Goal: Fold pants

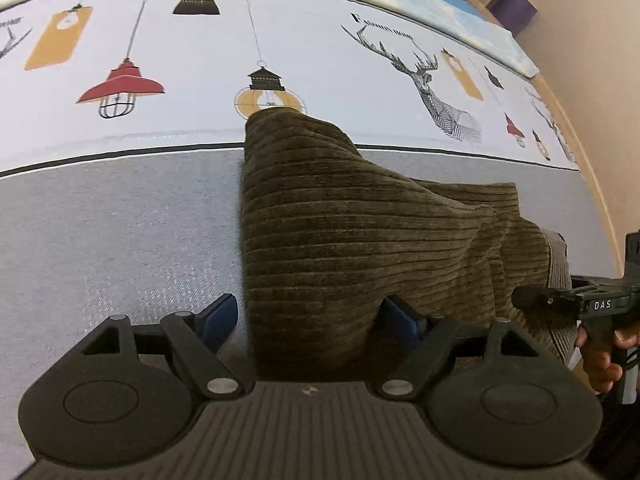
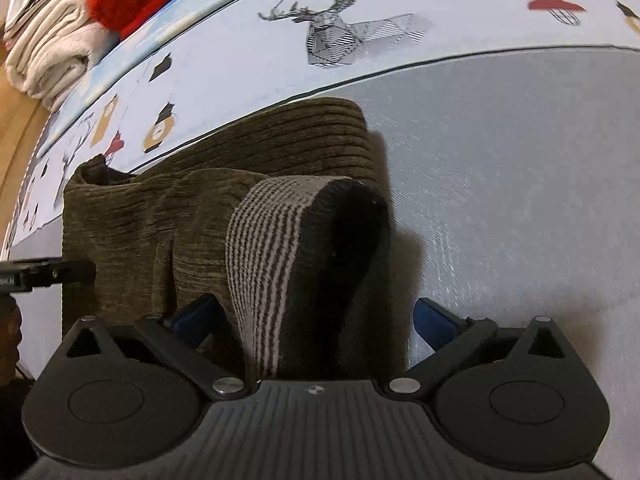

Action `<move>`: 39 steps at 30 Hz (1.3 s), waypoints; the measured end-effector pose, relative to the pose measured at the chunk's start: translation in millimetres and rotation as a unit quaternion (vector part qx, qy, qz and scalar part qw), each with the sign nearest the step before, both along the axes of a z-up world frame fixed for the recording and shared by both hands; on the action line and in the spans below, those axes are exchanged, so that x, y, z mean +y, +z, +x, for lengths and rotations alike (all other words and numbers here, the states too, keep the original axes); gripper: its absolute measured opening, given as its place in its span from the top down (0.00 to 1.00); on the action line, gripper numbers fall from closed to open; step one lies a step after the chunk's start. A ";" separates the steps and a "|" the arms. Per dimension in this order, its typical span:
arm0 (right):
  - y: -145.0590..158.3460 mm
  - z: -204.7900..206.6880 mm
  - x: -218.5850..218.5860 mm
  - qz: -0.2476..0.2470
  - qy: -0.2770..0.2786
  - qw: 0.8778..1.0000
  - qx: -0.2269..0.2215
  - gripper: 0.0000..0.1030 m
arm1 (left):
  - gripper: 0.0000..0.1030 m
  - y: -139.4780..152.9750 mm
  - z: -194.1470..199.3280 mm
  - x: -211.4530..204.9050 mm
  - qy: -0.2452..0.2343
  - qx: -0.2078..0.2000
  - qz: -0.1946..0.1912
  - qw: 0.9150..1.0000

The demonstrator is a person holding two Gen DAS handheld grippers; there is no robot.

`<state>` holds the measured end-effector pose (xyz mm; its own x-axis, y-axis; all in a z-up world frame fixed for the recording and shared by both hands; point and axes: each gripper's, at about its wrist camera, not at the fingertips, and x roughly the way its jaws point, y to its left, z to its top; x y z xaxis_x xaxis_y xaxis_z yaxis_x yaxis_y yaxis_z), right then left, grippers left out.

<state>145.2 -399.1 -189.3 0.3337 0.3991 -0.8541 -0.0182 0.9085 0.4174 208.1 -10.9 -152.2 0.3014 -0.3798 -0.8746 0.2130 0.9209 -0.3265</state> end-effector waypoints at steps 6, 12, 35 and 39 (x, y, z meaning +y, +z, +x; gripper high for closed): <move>0.6 3.9 6.5 -0.007 0.014 1.000 -0.013 0.01 | 0.16 -8.0 4.5 -0.3 -0.009 0.006 0.000 1.000; 5.3 2.1 7.6 -0.005 0.021 0.999 -0.039 0.14 | 0.15 -14.5 7.9 -7.1 -0.014 0.009 0.000 1.000; 76.1 30.7 23.4 0.041 -0.001 0.968 -0.247 0.52 | 0.64 69.7 30.1 0.8 0.005 -0.200 0.008 0.980; 94.1 55.1 37.3 0.042 -0.010 0.952 -0.304 0.50 | 0.60 91.2 45.1 14.4 0.026 -0.273 0.005 0.962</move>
